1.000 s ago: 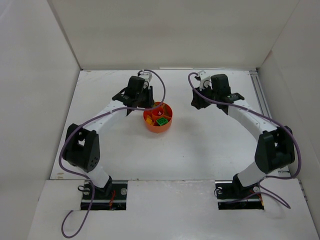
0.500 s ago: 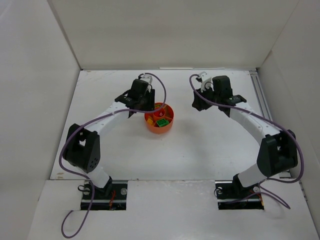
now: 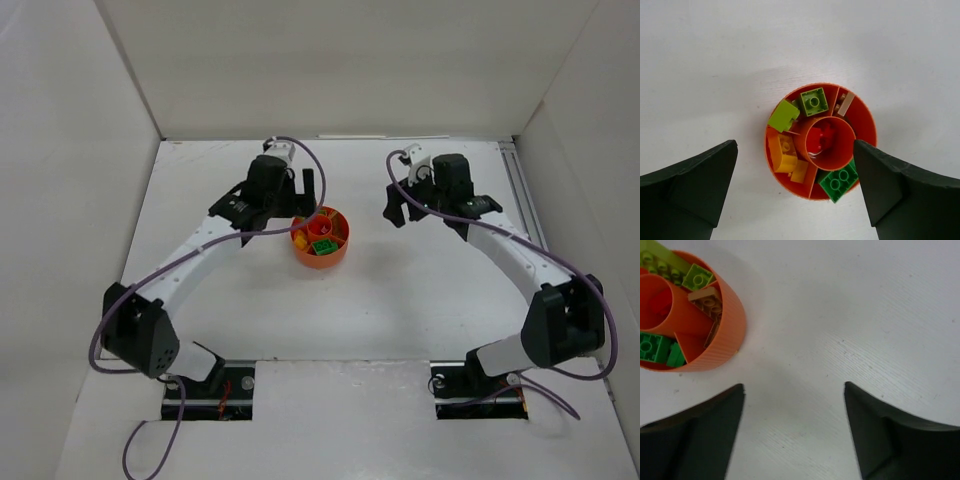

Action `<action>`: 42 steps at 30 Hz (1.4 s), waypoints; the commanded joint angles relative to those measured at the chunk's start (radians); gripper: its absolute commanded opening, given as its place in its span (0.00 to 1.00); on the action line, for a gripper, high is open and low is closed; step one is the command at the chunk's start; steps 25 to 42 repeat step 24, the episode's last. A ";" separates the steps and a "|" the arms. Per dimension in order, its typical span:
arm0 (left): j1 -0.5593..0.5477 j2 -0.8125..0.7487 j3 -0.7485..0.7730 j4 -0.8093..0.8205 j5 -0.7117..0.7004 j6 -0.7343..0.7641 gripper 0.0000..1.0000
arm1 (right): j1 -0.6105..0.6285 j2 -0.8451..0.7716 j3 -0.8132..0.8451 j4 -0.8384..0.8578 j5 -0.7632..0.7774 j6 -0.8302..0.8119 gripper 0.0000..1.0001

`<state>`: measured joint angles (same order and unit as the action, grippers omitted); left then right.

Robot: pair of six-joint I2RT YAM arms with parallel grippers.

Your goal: Sort the legos into containers by color

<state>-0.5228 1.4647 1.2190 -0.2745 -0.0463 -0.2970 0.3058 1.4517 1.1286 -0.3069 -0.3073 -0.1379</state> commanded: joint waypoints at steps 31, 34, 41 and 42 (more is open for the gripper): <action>0.356 -0.293 -0.096 -0.230 -0.241 -0.444 1.00 | -0.093 -0.445 -0.185 0.005 0.375 0.170 1.00; 0.356 -0.293 -0.096 -0.230 -0.241 -0.444 1.00 | -0.093 -0.445 -0.185 0.005 0.375 0.170 1.00; 0.356 -0.293 -0.096 -0.230 -0.241 -0.444 1.00 | -0.093 -0.445 -0.185 0.005 0.375 0.170 1.00; 0.356 -0.293 -0.096 -0.230 -0.241 -0.444 1.00 | -0.093 -0.445 -0.185 0.005 0.375 0.170 1.00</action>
